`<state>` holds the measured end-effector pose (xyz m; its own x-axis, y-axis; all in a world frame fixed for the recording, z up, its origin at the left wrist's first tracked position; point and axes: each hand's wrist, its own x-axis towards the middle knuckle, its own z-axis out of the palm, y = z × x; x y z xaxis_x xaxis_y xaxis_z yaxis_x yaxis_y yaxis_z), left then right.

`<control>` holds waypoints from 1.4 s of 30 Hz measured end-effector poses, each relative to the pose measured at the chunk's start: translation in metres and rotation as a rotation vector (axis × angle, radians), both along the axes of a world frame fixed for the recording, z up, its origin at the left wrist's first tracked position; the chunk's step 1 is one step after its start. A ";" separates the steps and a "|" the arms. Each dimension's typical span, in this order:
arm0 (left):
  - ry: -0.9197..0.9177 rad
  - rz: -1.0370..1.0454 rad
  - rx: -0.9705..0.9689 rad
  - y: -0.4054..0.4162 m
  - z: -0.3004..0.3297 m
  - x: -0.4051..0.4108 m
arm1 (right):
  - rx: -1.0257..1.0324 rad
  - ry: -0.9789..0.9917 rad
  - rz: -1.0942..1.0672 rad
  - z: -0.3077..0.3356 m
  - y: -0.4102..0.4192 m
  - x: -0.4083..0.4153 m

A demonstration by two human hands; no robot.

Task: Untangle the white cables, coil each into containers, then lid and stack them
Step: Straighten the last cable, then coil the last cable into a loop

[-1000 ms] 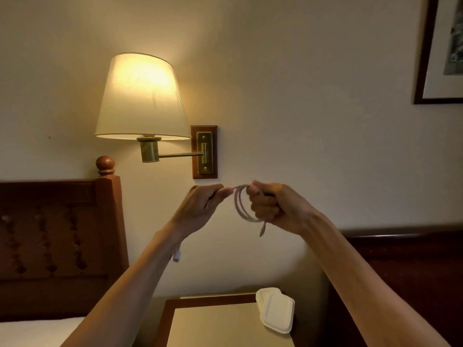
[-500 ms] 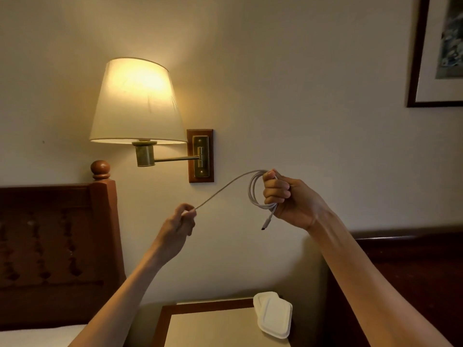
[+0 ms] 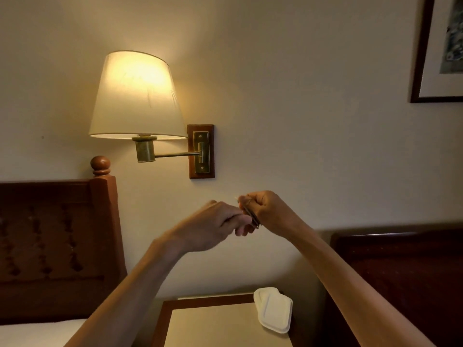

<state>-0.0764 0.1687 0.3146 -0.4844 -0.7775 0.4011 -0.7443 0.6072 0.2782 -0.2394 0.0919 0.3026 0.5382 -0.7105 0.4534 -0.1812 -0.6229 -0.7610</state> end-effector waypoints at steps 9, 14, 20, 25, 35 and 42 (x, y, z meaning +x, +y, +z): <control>-0.447 0.227 -0.626 -0.004 -0.004 0.019 | -0.152 0.155 -0.072 -0.011 0.002 0.001; -0.211 0.228 -0.778 -0.018 -0.026 0.025 | -0.096 0.072 -0.049 -0.013 0.005 0.008; -0.108 0.261 -0.869 -0.032 -0.041 0.026 | -0.100 0.044 -0.138 -0.017 0.005 0.014; 0.145 0.282 -0.658 -0.035 -0.037 0.018 | 0.058 -0.004 -0.078 -0.007 0.004 0.010; 0.827 0.226 0.485 -0.010 -0.015 0.011 | -0.117 -0.099 -0.319 -0.003 0.014 0.023; 1.104 0.233 0.564 -0.007 -0.028 0.011 | -0.022 -0.082 -0.274 -0.008 0.012 0.023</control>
